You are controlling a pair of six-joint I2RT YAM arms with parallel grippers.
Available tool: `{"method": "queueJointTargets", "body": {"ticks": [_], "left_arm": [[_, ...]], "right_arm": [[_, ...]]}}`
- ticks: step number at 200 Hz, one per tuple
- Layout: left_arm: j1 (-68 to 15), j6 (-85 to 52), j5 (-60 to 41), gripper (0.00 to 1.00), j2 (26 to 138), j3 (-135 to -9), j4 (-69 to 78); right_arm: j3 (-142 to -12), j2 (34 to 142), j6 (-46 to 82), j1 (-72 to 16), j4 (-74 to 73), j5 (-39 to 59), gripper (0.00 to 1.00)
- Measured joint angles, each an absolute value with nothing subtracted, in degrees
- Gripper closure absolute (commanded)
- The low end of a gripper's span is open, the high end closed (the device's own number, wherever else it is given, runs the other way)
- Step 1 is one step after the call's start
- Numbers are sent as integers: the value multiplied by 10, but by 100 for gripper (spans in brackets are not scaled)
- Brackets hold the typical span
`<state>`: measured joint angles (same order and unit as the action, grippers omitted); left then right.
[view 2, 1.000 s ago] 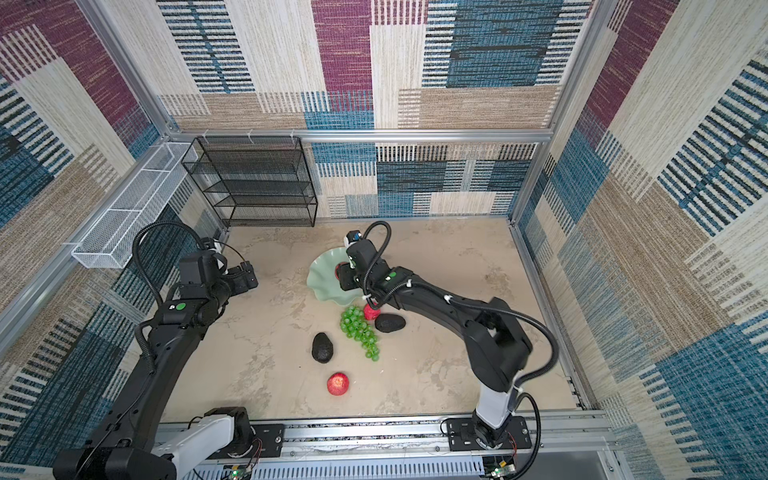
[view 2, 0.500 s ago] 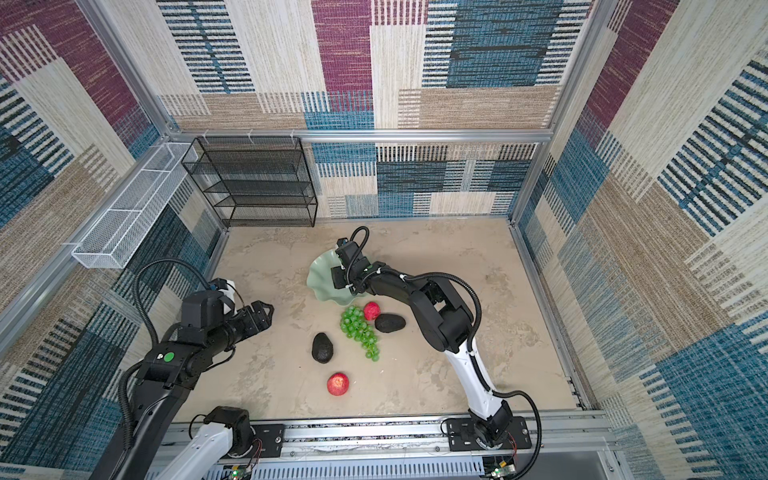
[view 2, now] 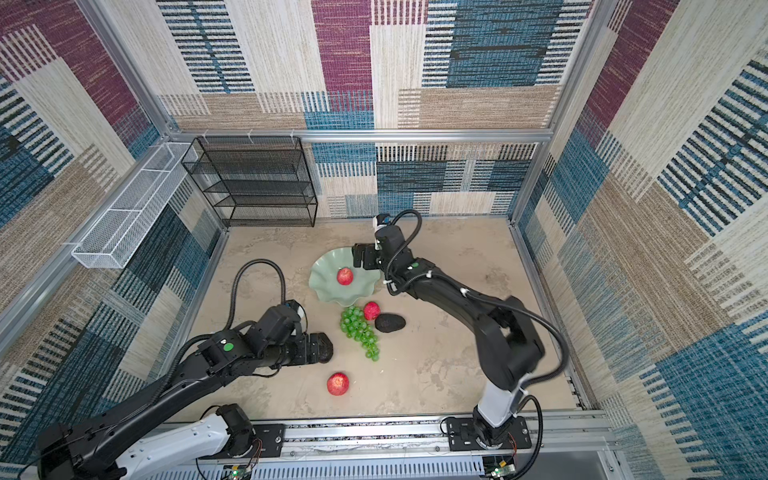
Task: Place and organize the fake fruits in the fruit bowl
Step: 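Grasp the nearest red apple with the left gripper while the right gripper withdraws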
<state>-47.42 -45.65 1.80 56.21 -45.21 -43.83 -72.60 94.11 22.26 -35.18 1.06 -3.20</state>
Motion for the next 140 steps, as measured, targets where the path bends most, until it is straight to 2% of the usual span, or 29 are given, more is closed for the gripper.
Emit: {"method": "queueJointTargets", "body": {"ticks": [19,48,112,123,140], "left_arm": [[-530,-476,19,15,600,-450,-415],[-584,-509,22,14,661,-446,-383],[-604,-532,-6,20,741,-413,-322],[-606,-532,-6,24,751,-408,-318],[-607,-534,-16,37,761,-397,-314]], "right_arm": [[-654,858,226,-350,-33,-40,0],[-560,800,244,-345,-8,-55,0],[-503,750,276,-345,-11,-56,0],[-502,748,278,-345,-15,-57,0],[-499,745,278,-345,-16,-62,0]]}}
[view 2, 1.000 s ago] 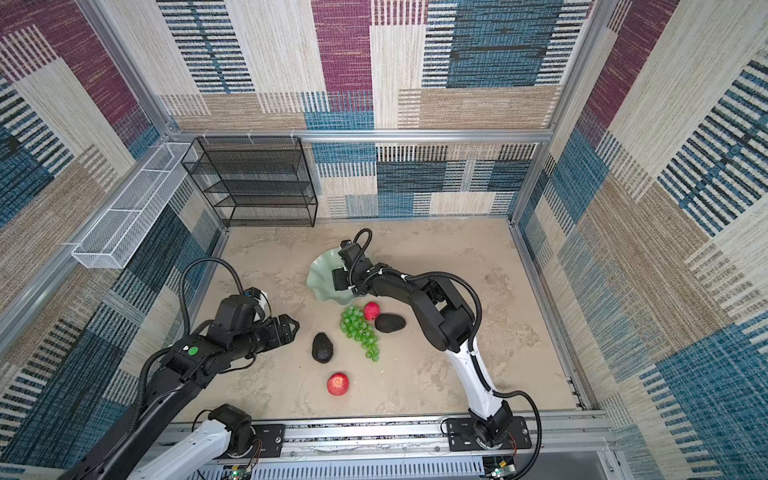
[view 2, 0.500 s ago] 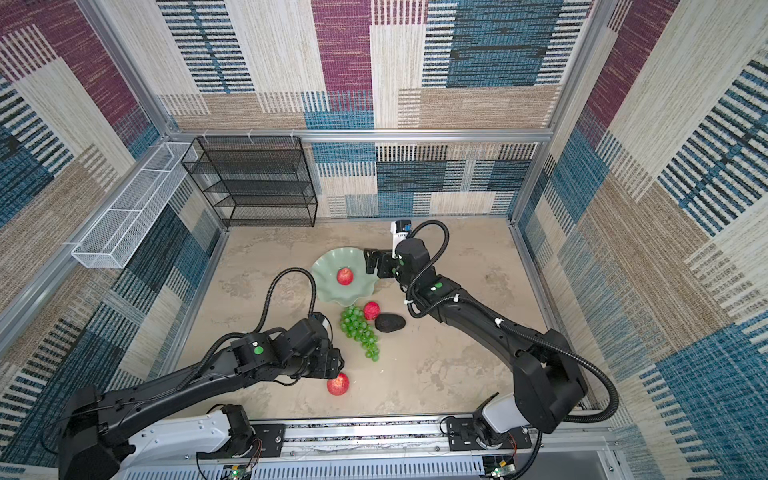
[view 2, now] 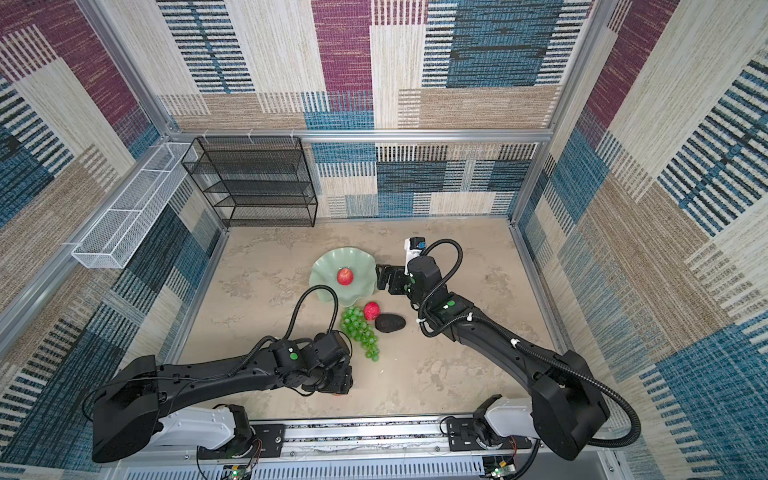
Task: Place and organize the fake fruits in the fruit bowl
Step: 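Grasp the nearest red apple with the left gripper while the right gripper withdraws, then place the apple in the bowl with the left gripper while the right reaches the avocado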
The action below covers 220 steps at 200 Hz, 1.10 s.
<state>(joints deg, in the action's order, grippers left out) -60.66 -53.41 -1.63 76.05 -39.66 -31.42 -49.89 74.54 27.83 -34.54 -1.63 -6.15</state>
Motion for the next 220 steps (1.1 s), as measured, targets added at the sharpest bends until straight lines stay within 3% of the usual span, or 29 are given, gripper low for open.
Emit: {"method": "queueJointTargets", "body": {"ticks": [20,51,90,146,181,220], "left_arm": [[-607,-534,-16,44,756,-401,-319],[-599,-502,24,45,699,-480,-349],[-469,-401,43,44,681,-575,-346],[-297,-265,-19,44,905,-753,-326],[-247,-223,-43,45,1034,-837,-329],[-224,-210,-66,46,1098,-856,-350]], "right_arm": [[-495,741,280,-345,-17,-66,0],[-484,730,279,-344,-18,-71,0],[-459,709,256,-344,-18,-73,0],[-422,661,229,-344,13,-70,0],[-416,658,203,-344,40,-60,0],[-416,686,168,-344,72,-23,0]]}}
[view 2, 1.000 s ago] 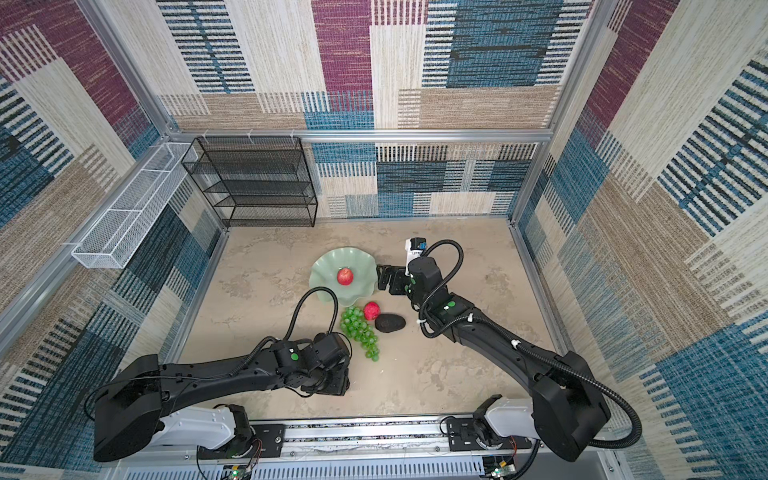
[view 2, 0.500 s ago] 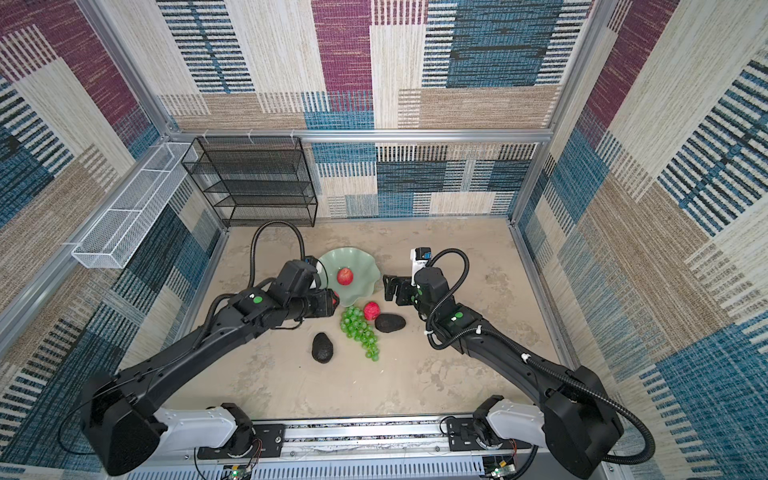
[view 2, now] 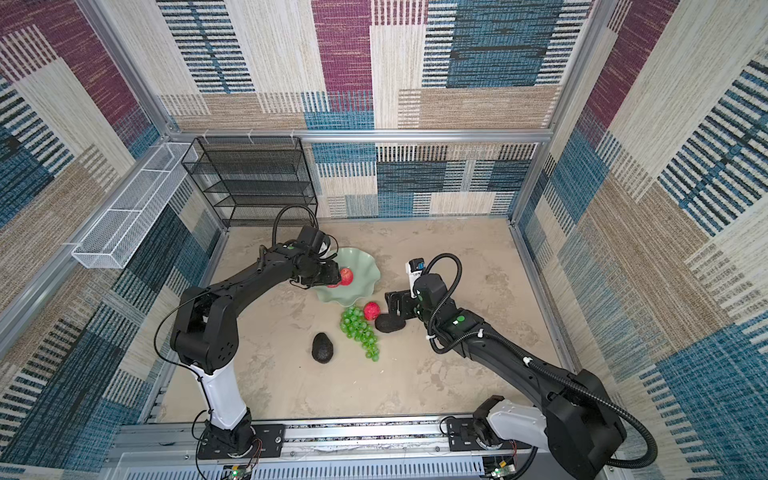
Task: Place and organize the fake fruits in the fruit bowl
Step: 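Place the apple in the bowl with the left gripper while the right reaches the avocado, then grasp the avocado with the right gripper while the left gripper reaches the other avocado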
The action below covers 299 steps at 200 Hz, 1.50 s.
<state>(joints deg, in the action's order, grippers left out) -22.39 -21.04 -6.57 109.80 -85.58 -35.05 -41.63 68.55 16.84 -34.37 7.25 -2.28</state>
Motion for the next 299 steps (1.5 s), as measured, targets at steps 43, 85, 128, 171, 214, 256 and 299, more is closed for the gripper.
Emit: {"method": "queueJointTargets", "body": {"ticks": [43,85,128,171,214,256,299], "left_arm": [[-224,-209,-83,33,1148,-888,-358],[-224,-210,-94,26,1152,-898,-375],[-223,-211,-93,26,1098,-905,-380],[-223,-211,-30,23,915,-835,-336],[-216,-216,58,17,703,-647,-254],[-199,-254,97,16,629,-533,-249],[-195,-287,97,16,620,-478,-251]], "right_arm": [[-408,729,132,-344,76,16,0],[-397,768,112,-344,69,43,0],[-393,813,98,-348,50,58,1],[-403,871,79,-371,36,55,10],[-412,893,86,-380,20,47,44],[-379,795,123,-390,76,23,53],[-401,717,135,-393,116,-4,50]]}}
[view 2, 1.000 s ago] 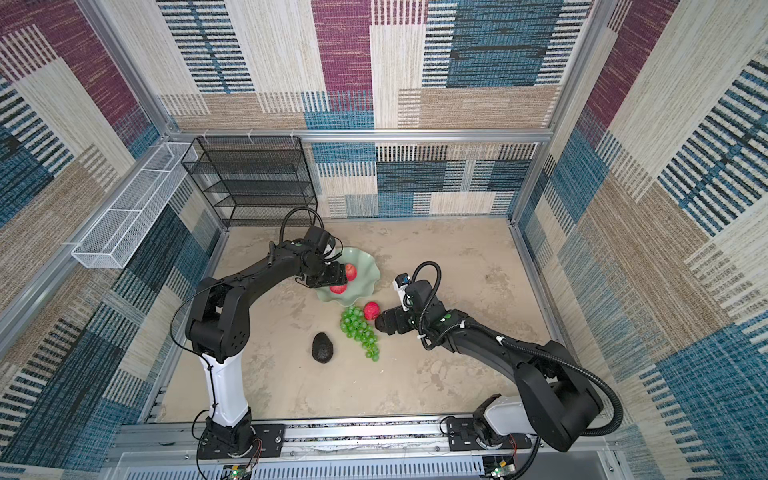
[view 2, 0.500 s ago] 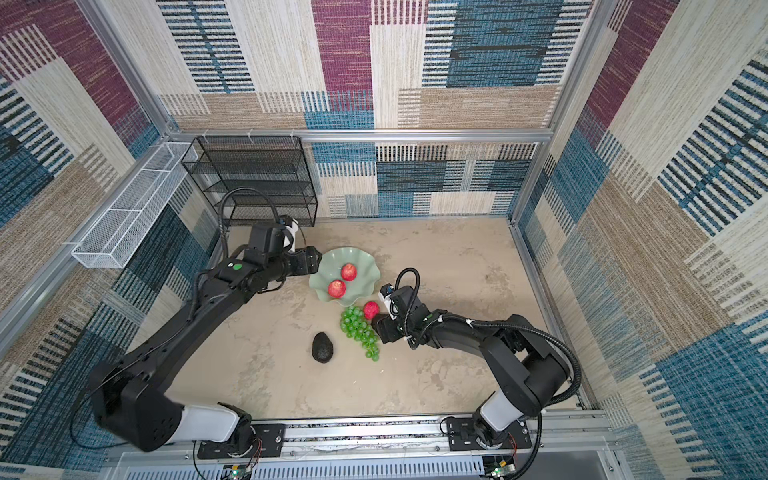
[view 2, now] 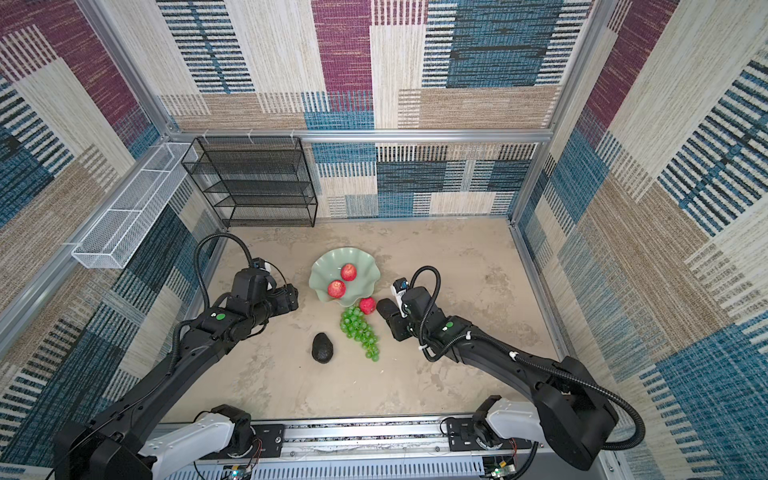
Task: Place and organize the fake fruits in the fruit bowl
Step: 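Grasp the avocado with the right gripper while the left gripper reaches the other avocado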
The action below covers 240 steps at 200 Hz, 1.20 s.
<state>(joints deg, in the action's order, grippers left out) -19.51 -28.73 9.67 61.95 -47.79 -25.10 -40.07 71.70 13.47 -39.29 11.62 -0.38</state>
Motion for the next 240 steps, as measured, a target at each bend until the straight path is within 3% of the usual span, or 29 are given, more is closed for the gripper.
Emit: {"method": "queueJointTargets", "body": {"ticks": [75,133,240], "left_arm": [[-194,-308,88,16,574,-444,-256],[-193,-315,87,16,540,-416,-276],[-193,-342,-34,19,530,-382,-276]], "right_arm": [[-502,773,141,-392,117,10,59],[-569,787,135,-392,123,21,60],[-765,1047,-18,-337,124,165,61]]}}
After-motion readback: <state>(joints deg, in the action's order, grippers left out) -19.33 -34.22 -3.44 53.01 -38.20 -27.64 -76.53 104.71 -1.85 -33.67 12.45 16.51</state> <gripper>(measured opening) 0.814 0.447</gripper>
